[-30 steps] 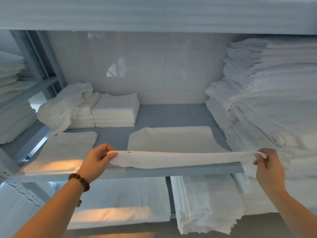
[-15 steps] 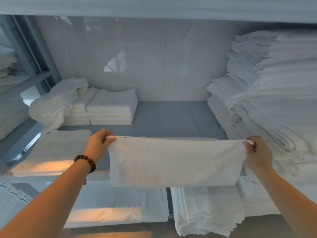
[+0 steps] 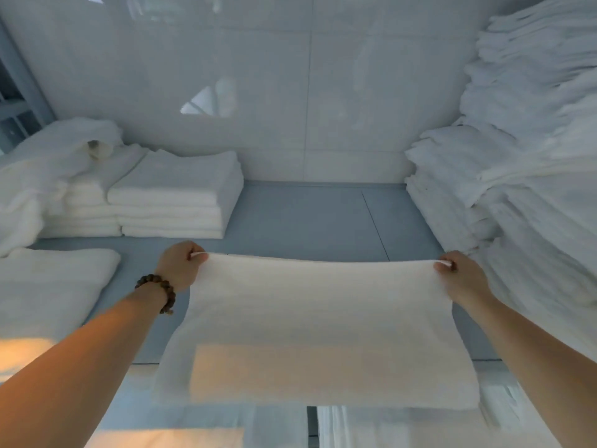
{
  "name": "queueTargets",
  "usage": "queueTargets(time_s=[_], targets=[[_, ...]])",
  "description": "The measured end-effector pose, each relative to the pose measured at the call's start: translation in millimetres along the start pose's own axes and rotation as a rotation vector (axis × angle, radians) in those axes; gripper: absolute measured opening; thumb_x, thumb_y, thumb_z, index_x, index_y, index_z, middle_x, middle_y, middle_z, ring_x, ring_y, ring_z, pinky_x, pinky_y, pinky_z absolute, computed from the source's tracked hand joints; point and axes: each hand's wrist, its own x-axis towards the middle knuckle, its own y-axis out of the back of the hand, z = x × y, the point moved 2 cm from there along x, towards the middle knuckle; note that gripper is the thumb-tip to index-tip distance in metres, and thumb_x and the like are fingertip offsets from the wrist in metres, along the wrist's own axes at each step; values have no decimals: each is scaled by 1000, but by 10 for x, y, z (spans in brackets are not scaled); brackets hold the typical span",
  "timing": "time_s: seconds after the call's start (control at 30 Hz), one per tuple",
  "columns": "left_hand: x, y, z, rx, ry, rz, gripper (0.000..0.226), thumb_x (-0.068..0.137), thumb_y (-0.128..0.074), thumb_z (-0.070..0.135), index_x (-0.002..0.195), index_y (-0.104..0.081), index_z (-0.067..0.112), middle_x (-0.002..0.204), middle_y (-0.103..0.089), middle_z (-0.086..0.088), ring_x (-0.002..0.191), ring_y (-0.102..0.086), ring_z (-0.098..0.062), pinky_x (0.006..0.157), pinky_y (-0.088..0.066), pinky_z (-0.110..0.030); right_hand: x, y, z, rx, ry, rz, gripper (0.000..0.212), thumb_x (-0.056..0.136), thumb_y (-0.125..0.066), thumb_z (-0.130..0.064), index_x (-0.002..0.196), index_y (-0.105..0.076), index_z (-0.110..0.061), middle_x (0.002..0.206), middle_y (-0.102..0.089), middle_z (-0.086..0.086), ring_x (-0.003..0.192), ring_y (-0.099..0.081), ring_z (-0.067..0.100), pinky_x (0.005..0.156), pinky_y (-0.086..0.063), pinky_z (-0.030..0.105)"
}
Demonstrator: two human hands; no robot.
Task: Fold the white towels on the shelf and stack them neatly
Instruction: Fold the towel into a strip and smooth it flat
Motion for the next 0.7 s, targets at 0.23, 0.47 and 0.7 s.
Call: queueTargets(time_s=[0.23, 0.47, 0.7], targets=[[183, -412, -228, 59, 54, -80, 13, 92, -56, 20, 90, -61, 7, 88, -61, -9, 80, -52, -22, 70, -36, -29, 259, -361, 204, -110, 8, -139, 11, 90, -58, -16, 94, -63, -7, 86, -57, 6, 80, -52, 22, 68, -32, 27], [141, -324, -162, 62, -54, -302, 17, 85, -68, 25, 86, -57, 12, 80, -55, -1, 66, -46, -12, 57, -33, -23, 313, -269, 238, -142, 3, -351, 18, 80, -73, -19, 88, -59, -10, 89, -59, 6, 82, -53, 21, 61, -34, 26], [174, -353, -123, 98, -107, -369, 20, 79, -70, 17, 72, -51, 14, 76, -56, -1, 71, -52, -20, 60, -36, -27, 297, -116, 145, -34, -28, -406, 18, 74, -75, -9, 80, -57, -11, 82, -57, 8, 70, -51, 18, 57, -34, 26]])
